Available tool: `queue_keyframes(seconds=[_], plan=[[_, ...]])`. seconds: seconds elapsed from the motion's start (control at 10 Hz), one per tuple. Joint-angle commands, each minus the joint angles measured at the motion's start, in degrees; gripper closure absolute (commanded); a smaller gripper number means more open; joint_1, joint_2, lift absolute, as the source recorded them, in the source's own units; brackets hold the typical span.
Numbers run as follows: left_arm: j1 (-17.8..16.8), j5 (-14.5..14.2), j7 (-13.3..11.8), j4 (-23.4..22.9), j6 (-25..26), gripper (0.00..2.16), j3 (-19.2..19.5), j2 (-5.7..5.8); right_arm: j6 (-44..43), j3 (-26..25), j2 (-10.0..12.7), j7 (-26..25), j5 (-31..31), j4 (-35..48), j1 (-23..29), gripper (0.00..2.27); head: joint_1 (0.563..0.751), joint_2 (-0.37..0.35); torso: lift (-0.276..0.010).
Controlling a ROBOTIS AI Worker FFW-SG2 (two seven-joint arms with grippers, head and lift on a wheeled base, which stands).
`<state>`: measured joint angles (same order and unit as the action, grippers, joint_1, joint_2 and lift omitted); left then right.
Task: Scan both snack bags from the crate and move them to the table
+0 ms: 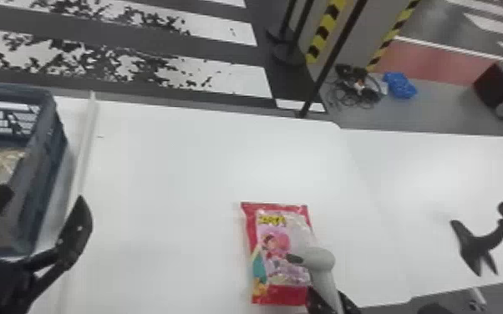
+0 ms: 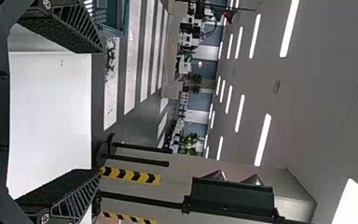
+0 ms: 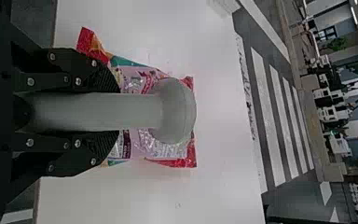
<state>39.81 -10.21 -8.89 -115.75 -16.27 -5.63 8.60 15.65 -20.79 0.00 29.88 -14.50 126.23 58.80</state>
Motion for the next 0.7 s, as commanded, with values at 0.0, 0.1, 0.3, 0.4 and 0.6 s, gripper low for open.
queue_keyframes(seconds=[0.0, 0.1, 0.3, 0.4, 0.6], plan=[[0.00, -0.25, -0.16, 0.09, -0.46, 0.08, 0.00, -0.16, 0.13, 1.89, 0.05, -0.08, 1.49, 0.51, 0.61, 2.24, 0.695, -0.269, -0.087], [0.09, -0.25, -0.16, 0.09, -0.64, 0.08, 0.18, -0.16, 0.31, 3.30, 0.05, -0.08, 2.89, 0.33, 0.79, 2.24, 0.695, -0.248, -0.087], [0.70, -0.25, -0.42, -0.18, -1.17, 0.08, 0.44, -0.16, -0.92, 4.88, 0.05, -1.05, 4.65, -1.43, 0.26, 2.24, 0.695, -0.213, -0.087], [1.06, -0.42, -0.42, -0.35, -2.05, 0.08, 0.44, -0.16, -1.45, 4.70, -0.09, -1.14, 4.74, -2.04, -0.18, 2.24, 0.695, -0.200, -0.087], [1.49, -0.33, -0.51, -0.44, -2.57, 0.08, 0.53, -0.16, -1.10, 4.61, -0.35, -1.31, 5.00, -2.83, -0.71, 2.24, 0.695, -0.203, -0.087]])
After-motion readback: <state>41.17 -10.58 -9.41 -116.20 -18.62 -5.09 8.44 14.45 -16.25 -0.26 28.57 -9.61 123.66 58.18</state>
